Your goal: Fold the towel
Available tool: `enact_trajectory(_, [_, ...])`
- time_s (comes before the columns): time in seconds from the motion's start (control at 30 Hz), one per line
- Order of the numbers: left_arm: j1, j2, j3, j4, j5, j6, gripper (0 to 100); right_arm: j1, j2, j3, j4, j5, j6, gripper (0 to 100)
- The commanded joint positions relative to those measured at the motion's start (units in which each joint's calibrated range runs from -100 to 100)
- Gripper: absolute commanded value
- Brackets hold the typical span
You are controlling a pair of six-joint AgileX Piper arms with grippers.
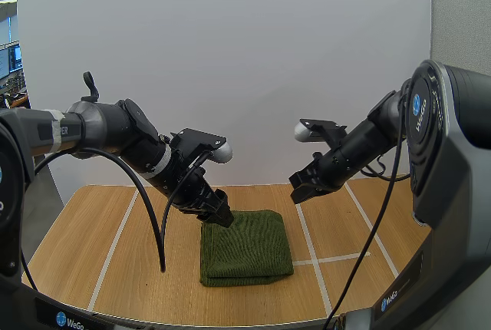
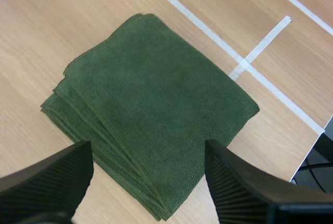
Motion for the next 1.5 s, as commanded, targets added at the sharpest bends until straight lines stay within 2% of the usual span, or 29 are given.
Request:
enact_trajectory(0.0, [0.04, -0.5, 0.3, 4.6, 1.1, -6.2, 100, -1.6, -3.9, 0.3, -1.5, 1.1, -0.9, 0])
enact_trajectory(0.07, [0.04, -0.5, 0.3, 6.6, 1.1, -7.0, 100, -1.6, -3.9, 0.9, -2.5, 1.1, -0.9, 0])
enact_trajectory(0.13, [0.82, -0.4, 0.5, 7.2, 1.1, -7.2, 100, -1.6, -3.9, 2.2, -2.7, 1.1, -1.2, 0])
enact_trajectory(0.27, [4.37, 0.9, 2.8, 7.4, -1.6, -5.2, 100, -1.6, -3.9, 5.0, -3.0, 1.1, -2.1, 0])
enact_trajectory(0.3, [6.35, 2.1, 3.8, 6.7, -2.6, -3.5, 100, -1.6, -3.9, 6.2, -3.6, 1.1, -2.1, 0])
enact_trajectory(0.4, [9.82, 6.3, 4.5, 2.4, -0.4, 0.7, 100, -1.6, -3.9, 7.6, -5.1, 1.1, -2.3, 0])
enact_trajectory(0.43, [11.13, 8.3, 4.3, -0.8, 2.2, 2.7, 100, -1.6, -3.9, 8.7, -6.0, -3.5, -2.4, 0])
enact_trajectory(0.5, [11.90, 9.9, 4.2, -3.3, 4.4, 4.3, 100, -1.6, -3.9, 9.3, -6.6, -6.7, -2.4, 0])
enact_trajectory(0.57, [13.01, 14.0, 3.7, -8.5, 9.7, 6.7, 100, -1.6, -3.9, 9.4, -7.0, -8.8, -2.4, 0])
enact_trajectory(0.67, [13.21, 20.7, 2.2, -12.0, 13.9, 7.5, 100, -1.6, -3.9, 9.4, -7.2, -12.3, -2.4, 0])
enact_trajectory(0.87, [13.21, 28.0, 0.5, -14.0, 14.3, 8.3, 100, -1.6, -2.7, 9.4, -7.2, -17.8, -2.4, 0])
enact_trajectory(1.07, [13.21, 32.2, -1.3, -15.0, 12.4, 9.5, 100, -1.6, 4.8, 9.4, -6.6, -20.5, -2.4, 0])
enact_trajectory(1.47, [13.21, 40.1, -5.4, -18.5, 13.4, 10.7, 100, -1.6, 16.0, 9.4, 1.0, -24.7, -6.2, 0])
